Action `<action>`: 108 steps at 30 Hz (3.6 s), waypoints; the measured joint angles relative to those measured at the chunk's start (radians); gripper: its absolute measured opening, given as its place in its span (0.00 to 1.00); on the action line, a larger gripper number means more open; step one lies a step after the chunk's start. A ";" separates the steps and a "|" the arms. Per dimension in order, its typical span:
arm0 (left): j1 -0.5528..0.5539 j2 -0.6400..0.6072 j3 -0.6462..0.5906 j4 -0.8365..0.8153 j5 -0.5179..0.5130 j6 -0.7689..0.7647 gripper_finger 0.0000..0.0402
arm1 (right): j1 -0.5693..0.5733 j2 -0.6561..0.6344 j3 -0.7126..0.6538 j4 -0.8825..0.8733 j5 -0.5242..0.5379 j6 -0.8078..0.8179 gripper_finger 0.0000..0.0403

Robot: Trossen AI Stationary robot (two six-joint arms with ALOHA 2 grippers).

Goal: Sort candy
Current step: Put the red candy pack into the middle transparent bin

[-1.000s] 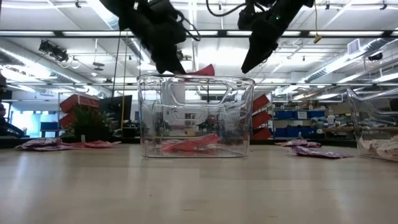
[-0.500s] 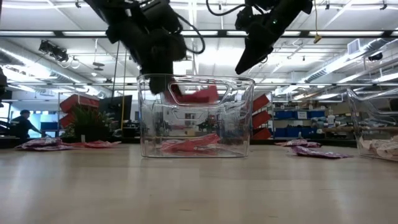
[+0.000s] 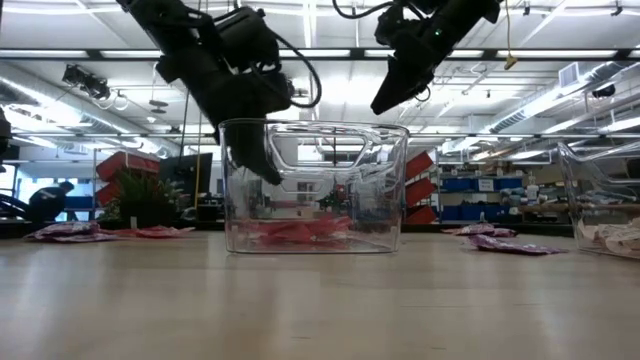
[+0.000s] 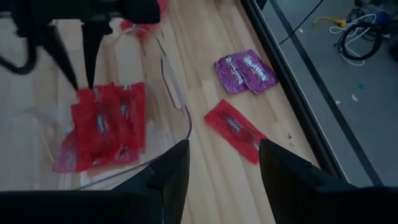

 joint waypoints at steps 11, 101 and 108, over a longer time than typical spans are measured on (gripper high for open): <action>0.103 -0.059 0.143 -0.039 -0.057 0.180 0.07 | -0.022 0.000 0.000 0.074 -0.002 0.010 0.44; 0.464 0.473 0.284 0.151 0.174 0.366 0.15 | -0.082 0.002 0.000 0.104 -0.069 0.003 0.43; 0.483 0.469 0.284 0.097 0.217 0.367 0.01 | -0.082 0.002 0.000 0.102 -0.069 0.003 0.43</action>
